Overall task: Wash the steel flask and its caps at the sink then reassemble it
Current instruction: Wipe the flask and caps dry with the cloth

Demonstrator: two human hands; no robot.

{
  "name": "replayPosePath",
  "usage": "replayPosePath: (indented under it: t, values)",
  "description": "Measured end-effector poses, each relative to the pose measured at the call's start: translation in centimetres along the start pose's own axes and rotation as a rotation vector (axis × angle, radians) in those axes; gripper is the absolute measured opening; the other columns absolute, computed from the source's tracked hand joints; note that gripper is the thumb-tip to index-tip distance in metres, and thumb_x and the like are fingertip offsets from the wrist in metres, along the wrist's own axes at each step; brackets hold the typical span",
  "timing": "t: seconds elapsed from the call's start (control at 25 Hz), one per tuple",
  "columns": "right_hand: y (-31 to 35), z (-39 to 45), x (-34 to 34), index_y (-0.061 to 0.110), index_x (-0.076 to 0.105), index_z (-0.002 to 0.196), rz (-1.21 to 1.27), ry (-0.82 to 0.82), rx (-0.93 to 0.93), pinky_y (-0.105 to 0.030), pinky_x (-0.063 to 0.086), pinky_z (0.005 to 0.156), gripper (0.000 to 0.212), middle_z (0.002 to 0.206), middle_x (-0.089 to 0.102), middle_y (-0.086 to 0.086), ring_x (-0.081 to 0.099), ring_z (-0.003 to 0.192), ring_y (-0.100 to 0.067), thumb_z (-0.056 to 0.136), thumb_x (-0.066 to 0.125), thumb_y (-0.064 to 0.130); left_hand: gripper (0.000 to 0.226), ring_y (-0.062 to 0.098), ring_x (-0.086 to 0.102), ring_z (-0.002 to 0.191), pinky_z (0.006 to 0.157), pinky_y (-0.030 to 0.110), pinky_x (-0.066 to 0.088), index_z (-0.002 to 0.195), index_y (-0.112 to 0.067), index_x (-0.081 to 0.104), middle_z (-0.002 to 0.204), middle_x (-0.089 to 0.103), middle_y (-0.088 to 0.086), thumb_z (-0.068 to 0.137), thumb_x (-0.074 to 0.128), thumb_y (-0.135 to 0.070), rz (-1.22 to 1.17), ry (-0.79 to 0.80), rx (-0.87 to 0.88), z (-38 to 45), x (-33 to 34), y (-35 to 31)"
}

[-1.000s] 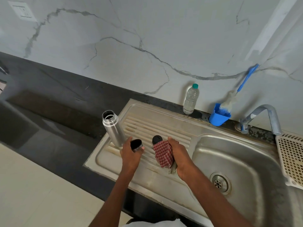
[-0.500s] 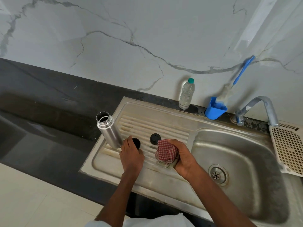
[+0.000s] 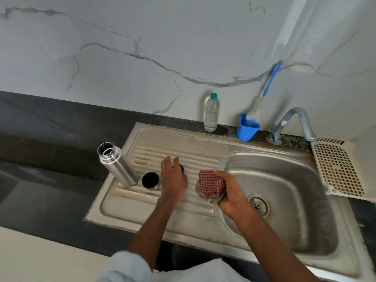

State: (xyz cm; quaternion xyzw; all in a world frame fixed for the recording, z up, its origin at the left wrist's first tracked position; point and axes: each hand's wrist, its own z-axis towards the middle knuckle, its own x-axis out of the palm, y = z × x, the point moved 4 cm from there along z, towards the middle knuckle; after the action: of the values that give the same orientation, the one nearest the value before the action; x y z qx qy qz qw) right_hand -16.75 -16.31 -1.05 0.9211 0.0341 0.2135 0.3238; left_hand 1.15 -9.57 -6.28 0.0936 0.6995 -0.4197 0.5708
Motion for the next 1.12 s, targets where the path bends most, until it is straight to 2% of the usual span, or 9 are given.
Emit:
replayPosePath:
  t: [0.12,0.24,0.36,0.48,0.6,0.68,0.76,0.92,1.12]
  values:
    - [1.2,-0.6,-2.7,-0.008,0.066,0.127,0.028,-0.065,-0.04,-0.056,0.061,0.084,0.05,0.125,0.068,-0.031,0.068,0.104,-0.042,0.087,0.073,0.021,0.064,0.037,0.037,0.146,0.122,0.042,0.029,0.155,-0.009,0.041,0.154,0.045,0.018,0.095,0.062,-0.007,0.108,0.103,0.055,0.5,1.9,-0.1]
    - [2.4,-1.3,-5.0,-0.006,0.071,0.116,0.04,-0.119,-0.075,-0.064,0.052,0.093,0.041,0.113,0.073,-0.03,0.07,0.097,-0.046,0.084,0.076,0.019,0.055,0.032,0.057,0.123,0.106,0.036,0.046,0.14,-0.011,0.06,0.135,0.055,0.01,0.088,0.073,0.001,-0.208,-0.026,0.049,-0.2,1.7,-1.6]
    - [3.5,-1.7,-8.2,0.002,0.072,0.103,0.049,-0.247,-0.153,-0.053,0.052,0.074,0.025,0.094,0.076,-0.025,0.073,0.075,-0.041,0.085,0.075,0.02,0.05,0.014,0.061,0.108,0.095,0.019,0.047,0.129,-0.017,0.065,0.124,0.056,-0.002,0.085,0.083,-0.003,-0.641,-0.018,-0.04,-1.4,1.1,-6.7]
    - [4.8,-1.6,-11.0,0.002,0.066,0.114,0.101,-0.365,-0.202,-0.06,0.059,0.066,0.046,0.094,0.075,-0.028,0.074,0.077,-0.045,0.075,0.079,0.025,0.042,0.004,0.067,0.092,0.08,0.016,0.055,0.116,-0.017,0.07,0.107,0.071,-0.003,0.08,0.09,-0.01,-0.884,0.223,-0.038,-2.4,2.6,-12.5]
    - [5.9,-2.2,-12.7,-0.002,0.069,0.102,0.119,-0.391,-0.204,-0.065,0.056,0.075,0.022,0.082,0.072,-0.026,0.07,0.066,-0.04,0.084,0.073,0.011,0.04,0.01,0.061,0.061,0.057,0.021,0.046,0.096,-0.012,0.073,0.079,0.072,0.003,0.072,0.093,-0.036,-1.085,0.705,-0.37,-3.8,5.7,-14.2]
    - [6.8,-2.8,-13.4,-0.001,0.069,0.099,0.13,-0.36,-0.218,-0.049,0.058,0.062,0.013,0.077,0.07,-0.022,0.068,0.059,-0.034,0.089,0.069,0.006,0.04,0.015,0.055,0.061,0.061,0.028,0.044,0.094,-0.011,0.069,0.078,0.068,0.007,0.083,0.084,-0.047,-1.157,0.77,-0.576,-4.4,6.9,-13.8]
    - [7.7,-2.6,-13.9,-0.003,0.068,0.105,0.152,-0.321,-0.233,-0.041,0.059,0.055,0.017,0.078,0.072,-0.022,0.071,0.058,-0.031,0.09,0.069,0.005,0.056,0.02,0.062,0.069,0.07,0.039,0.056,0.099,-0.008,0.064,0.087,0.069,0.01,0.082,0.079,-0.059,-0.83,0.714,-0.369,-3.6,7.1,-14.3]
    - [8.6,-1.9,-13.6,-0.001,0.065,0.11,0.148,-0.297,-0.235,-0.043,0.055,0.063,0.025,0.077,0.075,-0.018,0.071,0.061,-0.03,0.088,0.073,0.009,0.063,0.017,0.054,0.056,0.054,0.03,0.05,0.108,0.001,0.063,0.073,0.062,0.008,0.087,0.079,-0.055,-0.871,0.732,-0.271,-4.4,5.7,-16.4]
    - [7.9,-1.0,-13.0,0.004,0.066,0.118,0.237,-0.251,-0.178,-0.061,0.055,0.09,0.036,0.104,0.076,-0.023,0.071,0.094,-0.042,0.088,0.077,0.022,0.071,0.013,0.04,0.058,0.06,0.03,0.038,0.125,-0.014,0.067,0.072,0.054,0.003,0.1,0.039,-0.075,-1.143,0.907,-0.458,-4.7,4.5,-16.1]
